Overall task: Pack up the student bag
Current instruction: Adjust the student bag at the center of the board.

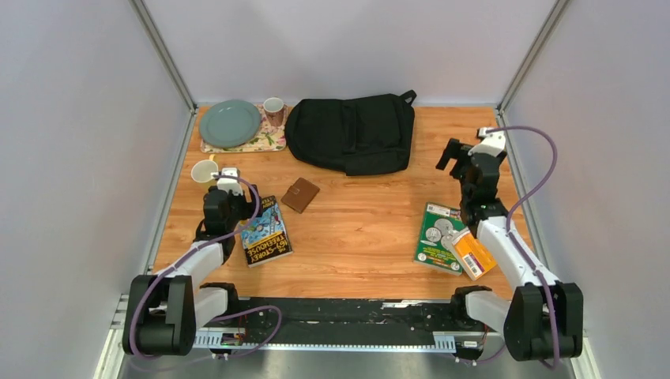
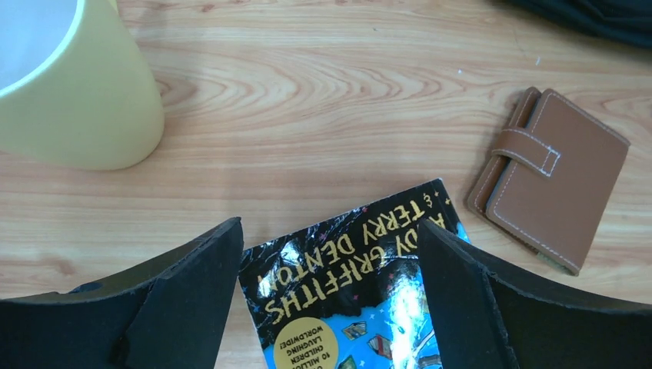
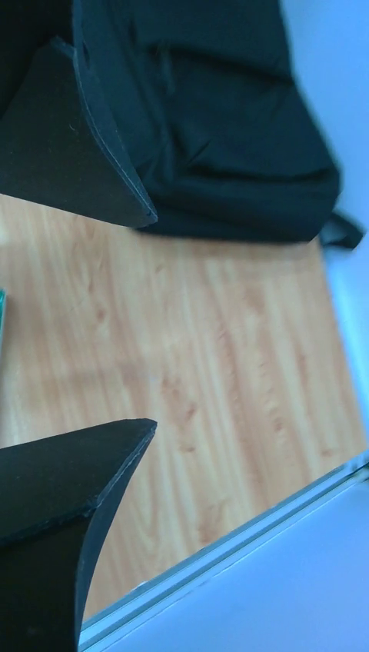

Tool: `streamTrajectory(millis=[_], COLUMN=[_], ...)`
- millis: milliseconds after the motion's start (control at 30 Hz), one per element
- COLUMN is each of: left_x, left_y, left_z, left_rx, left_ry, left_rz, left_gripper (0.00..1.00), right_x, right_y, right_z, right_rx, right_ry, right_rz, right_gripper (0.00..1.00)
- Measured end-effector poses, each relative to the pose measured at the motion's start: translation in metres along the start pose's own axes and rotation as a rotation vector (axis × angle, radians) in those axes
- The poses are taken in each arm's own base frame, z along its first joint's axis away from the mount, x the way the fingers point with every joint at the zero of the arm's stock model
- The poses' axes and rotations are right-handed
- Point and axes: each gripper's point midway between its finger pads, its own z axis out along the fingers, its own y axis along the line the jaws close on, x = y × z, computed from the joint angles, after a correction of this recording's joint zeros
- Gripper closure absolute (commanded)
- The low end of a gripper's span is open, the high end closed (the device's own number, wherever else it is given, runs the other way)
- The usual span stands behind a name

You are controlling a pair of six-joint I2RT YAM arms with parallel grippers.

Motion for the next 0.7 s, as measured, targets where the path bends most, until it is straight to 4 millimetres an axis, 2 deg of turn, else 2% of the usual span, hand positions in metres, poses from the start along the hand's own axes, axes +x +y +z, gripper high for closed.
streamTrajectory(millis=[100, 167, 333, 400, 567, 700], left_x=[-0.002, -0.008, -0.051, -0.065, -0.073, -0.059], left_y=[0.003, 0.004, -0.008, -0.008, 0.010, 0.007], left_z=[-0.001, -0.001, -0.008, -0.016, -0.031, -0.038], left_rx=[-0.031, -0.042, 0.010, 0.001, -0.122, -0.120], left_ry=[0.001, 0.004, -0.079, -0.104, -0.050, 0.003], left_rz=[-0.058, -0.091, -0.131, -0.189, -0.350, -0.393], left_gripper=[0.09, 0.09, 0.09, 0.01, 0.01, 0.01], right_x=[-0.040, -0.042, 0.004, 0.022, 0.049, 0.064], right_y=[0.020, 0.029, 0.034, 0.039, 0.073, 0.114], right_z=[-0.007, -0.012, -0.022, -0.025, -0.032, -0.046], right_rx=[-0.073, -0.119, -0.133, -0.149, -0.253, -0.335], right_ry=[-0.016, 0.006, 0.169, 0.238, 0.394, 0.488], right_rz=[0.047, 0.081, 0.213, 0.273, 0.432, 0.505], right_gripper=[0.00, 0.00, 0.00, 0.00, 0.00, 0.00])
